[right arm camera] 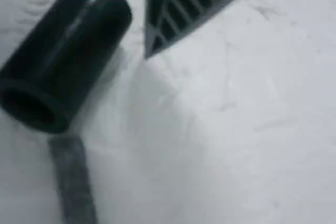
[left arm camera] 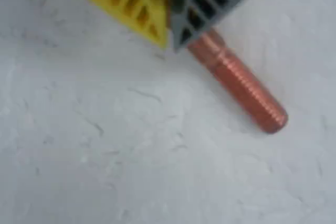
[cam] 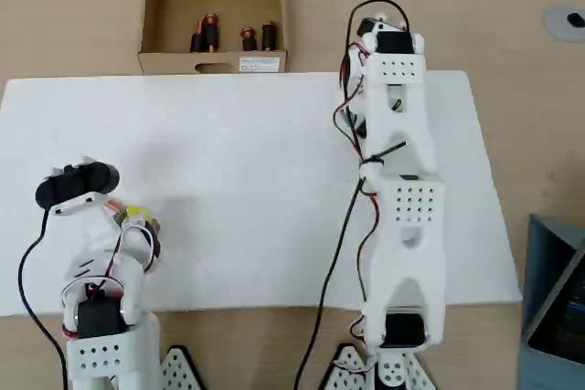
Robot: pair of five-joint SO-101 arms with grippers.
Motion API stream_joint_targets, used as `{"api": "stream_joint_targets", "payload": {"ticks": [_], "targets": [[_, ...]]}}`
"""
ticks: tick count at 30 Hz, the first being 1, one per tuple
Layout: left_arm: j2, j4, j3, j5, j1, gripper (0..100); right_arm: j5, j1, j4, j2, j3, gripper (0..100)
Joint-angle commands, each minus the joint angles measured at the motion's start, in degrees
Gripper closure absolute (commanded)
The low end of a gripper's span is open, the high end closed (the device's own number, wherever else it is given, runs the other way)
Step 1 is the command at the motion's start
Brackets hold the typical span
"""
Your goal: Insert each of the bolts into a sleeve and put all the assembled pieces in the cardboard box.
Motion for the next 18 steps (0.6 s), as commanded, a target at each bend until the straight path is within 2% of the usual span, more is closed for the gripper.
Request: {"api": "stream_joint_targets", "payload": {"ticks": [1, 5, 11, 18], "targets": [[-0.48, 0.0, -0.26, 0.44, 0.62, 100, -0.09, 1.01, -0.62, 0.22, -2.86, 78.5], [-0.48, 0.0, -0.26, 0.44, 0.62, 100, -0.26, 1.01, -0.35, 1.71, -2.95, 79.7], [-0.48, 0.0, -0.26, 0.44, 0.62, 100, -0.18, 1.01, -0.35, 2.07, -2.95, 92.6], [-0.48, 0.0, -0.26, 0.44, 0.62, 100, -0.09, 0.92, -0.09, 1.89, -3.47, 97.8]]}}
